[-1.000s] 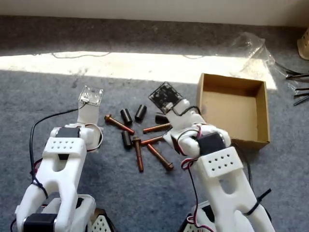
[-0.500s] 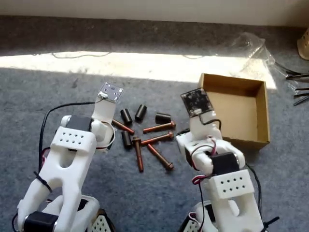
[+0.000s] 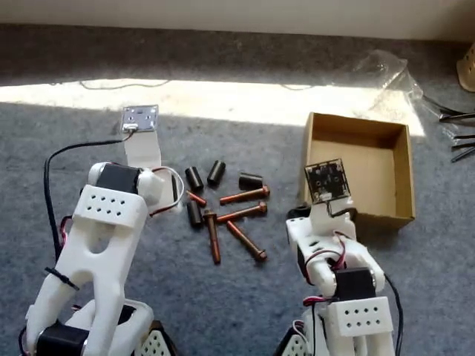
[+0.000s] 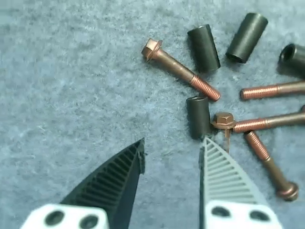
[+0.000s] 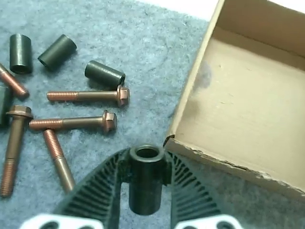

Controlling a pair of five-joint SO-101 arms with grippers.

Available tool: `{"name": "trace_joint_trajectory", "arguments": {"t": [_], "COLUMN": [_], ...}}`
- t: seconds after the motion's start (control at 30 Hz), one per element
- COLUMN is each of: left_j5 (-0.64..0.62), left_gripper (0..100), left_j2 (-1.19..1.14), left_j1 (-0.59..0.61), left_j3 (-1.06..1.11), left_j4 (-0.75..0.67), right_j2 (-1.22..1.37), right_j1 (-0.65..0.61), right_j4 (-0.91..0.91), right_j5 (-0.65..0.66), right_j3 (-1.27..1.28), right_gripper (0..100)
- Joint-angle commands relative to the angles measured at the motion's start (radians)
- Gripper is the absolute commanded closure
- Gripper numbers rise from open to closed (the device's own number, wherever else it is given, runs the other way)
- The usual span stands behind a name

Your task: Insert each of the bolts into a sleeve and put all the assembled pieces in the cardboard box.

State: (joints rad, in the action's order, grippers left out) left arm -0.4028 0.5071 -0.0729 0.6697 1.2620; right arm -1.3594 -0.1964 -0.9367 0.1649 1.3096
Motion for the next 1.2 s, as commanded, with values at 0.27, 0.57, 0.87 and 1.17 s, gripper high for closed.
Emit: {"name": "trace_joint_trajectory", "arguments": {"t": [0.27, 0.57, 0.87, 1.17], "left_j5": [-0.333, -0.559, -0.603, -0.605], "left_gripper": [81, 81, 81, 81], "left_j2": [-0.314, -0.633, -0.806, -0.947], "left_j1": [0.065, 0.099, 0.079, 0.062], "left_j3": [-0.140, -0.423, -0.553, -0.673], "left_j4": [-0.180, -0.014, 0.002, 0.002], "right_j2": [-0.154, -0.159, -0.159, -0.159], "right_j1": [0.018, 0.016, 0.016, 0.016], "right_j4": [0.038, 0.039, 0.039, 0.039], "right_j5": [-0.011, -0.009, -0.005, -0.003], "right_j3": [0.050, 0.050, 0.051, 0.051], "right_gripper": [99.5, 99.5, 99.5, 99.5]}}
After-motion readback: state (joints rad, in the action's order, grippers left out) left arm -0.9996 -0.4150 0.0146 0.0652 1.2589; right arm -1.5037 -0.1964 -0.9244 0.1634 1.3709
